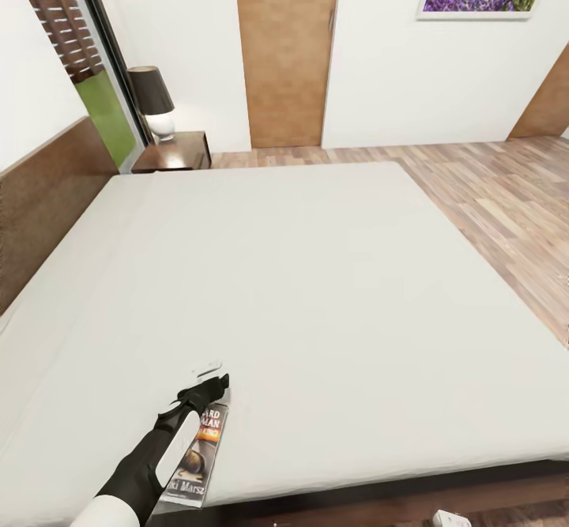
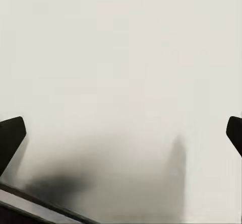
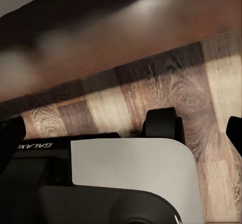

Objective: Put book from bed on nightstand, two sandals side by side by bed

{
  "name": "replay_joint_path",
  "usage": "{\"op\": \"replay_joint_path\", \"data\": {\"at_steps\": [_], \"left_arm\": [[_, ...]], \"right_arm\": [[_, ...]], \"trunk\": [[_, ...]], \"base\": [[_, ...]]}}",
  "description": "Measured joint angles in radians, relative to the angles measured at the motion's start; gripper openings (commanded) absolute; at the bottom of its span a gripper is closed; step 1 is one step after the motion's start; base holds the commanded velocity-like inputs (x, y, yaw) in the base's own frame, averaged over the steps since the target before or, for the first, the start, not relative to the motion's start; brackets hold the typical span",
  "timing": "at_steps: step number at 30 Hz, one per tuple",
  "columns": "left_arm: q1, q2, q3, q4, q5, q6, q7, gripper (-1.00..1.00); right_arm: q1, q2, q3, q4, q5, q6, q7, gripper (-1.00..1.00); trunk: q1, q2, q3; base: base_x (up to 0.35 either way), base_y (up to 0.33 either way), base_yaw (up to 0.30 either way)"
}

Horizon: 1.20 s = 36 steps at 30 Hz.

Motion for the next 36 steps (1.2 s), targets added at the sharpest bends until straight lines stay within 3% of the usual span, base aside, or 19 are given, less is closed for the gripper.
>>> {"op": "replay_joint_path", "data": {"at_steps": [36], "left_arm": [[0.000, 0.001, 0.002, 0.003, 0.003, -0.002, -0.001, 1.00]], "right_arm": [[0.000, 0.000, 0.000, 0.000, 0.000, 0.000, 0.000, 1.00]], "trunk": [[0.000, 0.000, 0.000]], "base": [[-0.048, 0.000, 0.000]]}}
